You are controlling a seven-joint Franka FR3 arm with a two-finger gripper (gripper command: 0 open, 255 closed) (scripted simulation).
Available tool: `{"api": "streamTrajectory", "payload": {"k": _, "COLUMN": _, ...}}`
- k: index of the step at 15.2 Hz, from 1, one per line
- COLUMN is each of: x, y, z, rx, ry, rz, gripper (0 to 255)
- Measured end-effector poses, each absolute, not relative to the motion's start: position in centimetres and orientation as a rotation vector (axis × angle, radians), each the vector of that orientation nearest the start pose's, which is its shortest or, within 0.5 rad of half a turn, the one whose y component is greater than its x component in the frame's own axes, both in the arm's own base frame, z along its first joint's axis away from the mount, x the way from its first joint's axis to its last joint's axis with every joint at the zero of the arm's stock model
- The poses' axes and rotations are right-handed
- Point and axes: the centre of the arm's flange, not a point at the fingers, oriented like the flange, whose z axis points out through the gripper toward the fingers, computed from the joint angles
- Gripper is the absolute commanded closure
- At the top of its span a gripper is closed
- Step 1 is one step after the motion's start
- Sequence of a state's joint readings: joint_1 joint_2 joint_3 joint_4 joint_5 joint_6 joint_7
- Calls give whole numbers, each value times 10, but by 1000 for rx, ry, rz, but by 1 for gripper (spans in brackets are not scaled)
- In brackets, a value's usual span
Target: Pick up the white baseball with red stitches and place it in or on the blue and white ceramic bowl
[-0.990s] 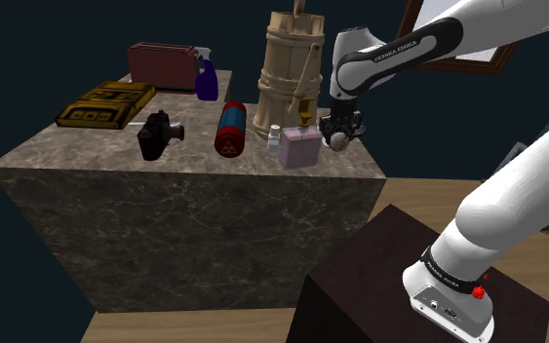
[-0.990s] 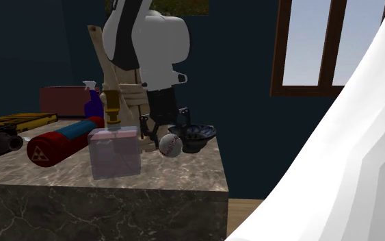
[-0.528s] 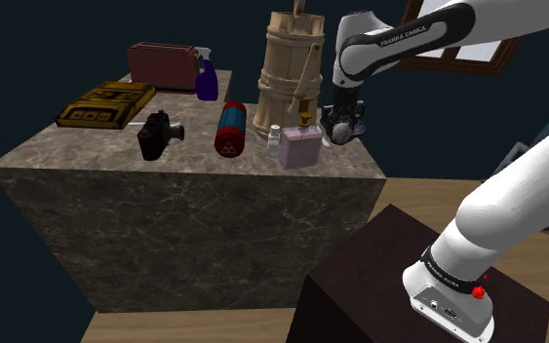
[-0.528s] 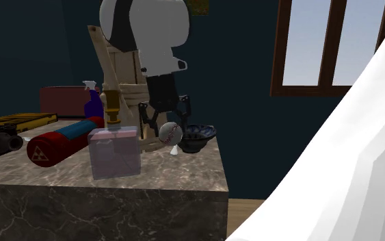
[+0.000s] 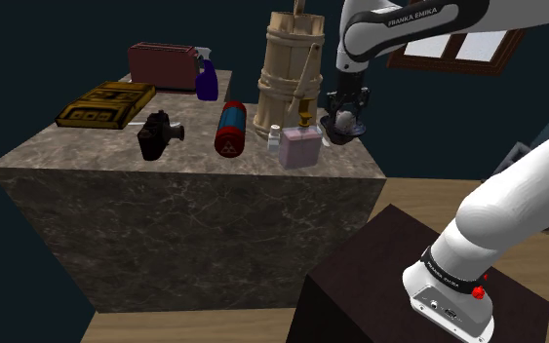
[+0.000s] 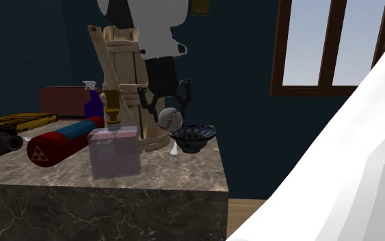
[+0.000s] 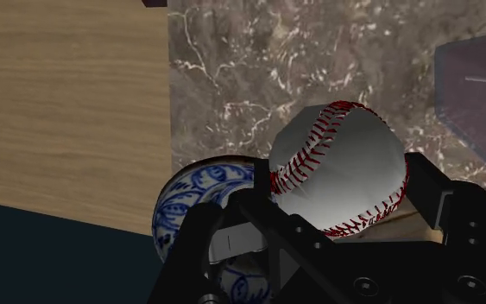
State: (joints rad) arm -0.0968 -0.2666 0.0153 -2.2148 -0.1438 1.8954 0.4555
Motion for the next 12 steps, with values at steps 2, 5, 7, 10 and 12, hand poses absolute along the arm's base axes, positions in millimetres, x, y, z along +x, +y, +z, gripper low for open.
{"api": "streamTrajectory", "payload": {"k": 2, "x": 465, "y": -47, "z": 495, "rx": -3191, "ry": 794, "rz": 43, "gripper": 255}}
{"api": "streamTrajectory", "payload": {"k": 5, "x": 465, "y": -48, "z": 510, "rx": -3191, "ry": 794, "rz": 43, "gripper": 255}}
{"api": "streamTrajectory", "payload": {"k": 7, "x": 467, "y": -54, "z": 519, "rx": -3190, "ry": 794, "rz": 43, "gripper": 255}}
{"api": "streamTrajectory", "payload": {"k": 10, "x": 484, "y": -84, "z": 523, "rx": -3189, "ry": 795, "rz": 43, "gripper": 255}}
{"api": "streamTrajectory", "payload": {"k": 12, "x": 499, "y": -108, "z": 527, "rx": -3190, "ry": 796, "rz": 44, "gripper": 255}}
